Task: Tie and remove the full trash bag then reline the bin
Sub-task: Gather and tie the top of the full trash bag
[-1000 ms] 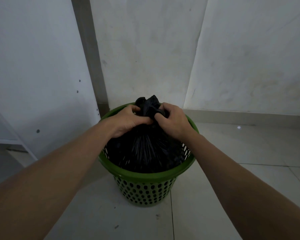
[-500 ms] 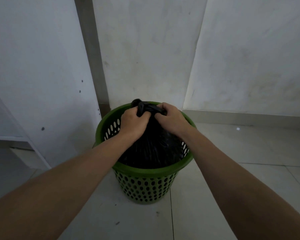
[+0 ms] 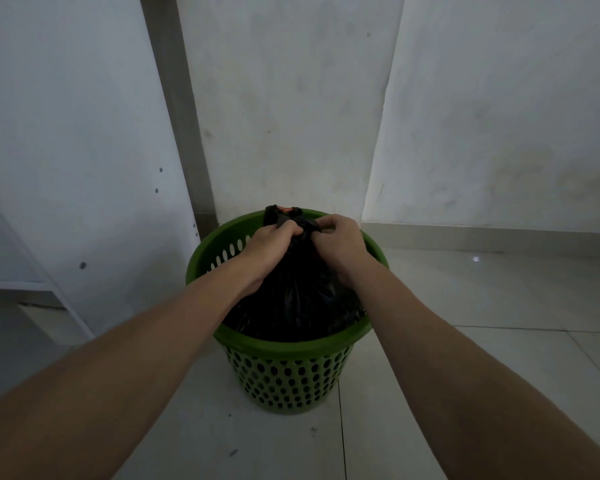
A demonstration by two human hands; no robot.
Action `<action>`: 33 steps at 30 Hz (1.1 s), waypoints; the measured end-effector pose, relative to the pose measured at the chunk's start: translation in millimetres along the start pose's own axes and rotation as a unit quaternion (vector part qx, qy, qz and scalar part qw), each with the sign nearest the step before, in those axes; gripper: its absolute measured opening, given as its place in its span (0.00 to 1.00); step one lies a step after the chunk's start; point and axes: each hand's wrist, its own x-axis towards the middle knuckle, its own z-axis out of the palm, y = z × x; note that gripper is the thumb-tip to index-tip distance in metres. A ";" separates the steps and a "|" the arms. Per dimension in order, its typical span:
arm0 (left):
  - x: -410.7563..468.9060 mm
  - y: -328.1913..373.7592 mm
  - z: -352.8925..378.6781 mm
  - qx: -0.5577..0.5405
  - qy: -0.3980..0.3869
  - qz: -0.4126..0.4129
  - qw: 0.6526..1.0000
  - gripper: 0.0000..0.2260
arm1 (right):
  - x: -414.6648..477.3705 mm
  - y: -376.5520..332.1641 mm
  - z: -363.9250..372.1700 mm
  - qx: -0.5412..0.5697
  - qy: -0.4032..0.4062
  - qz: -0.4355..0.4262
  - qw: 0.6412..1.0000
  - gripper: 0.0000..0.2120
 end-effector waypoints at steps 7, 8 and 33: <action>1.4 2.9 -10.3 -0.057 0.032 -0.006 0.998 0.14 | -0.6 -8.7 -13.9 -0.030 -0.041 -0.045 0.998 0.14; 2.6 4.6 -11.5 -0.057 0.031 -0.004 0.998 0.13 | -1.5 -11.3 -15.3 -0.049 -0.025 -0.053 0.997 0.14; 10.7 1.0 -18.1 -0.107 -0.005 0.036 0.994 0.19 | -1.4 0.0 -24.9 -0.007 -0.056 -0.108 0.993 0.04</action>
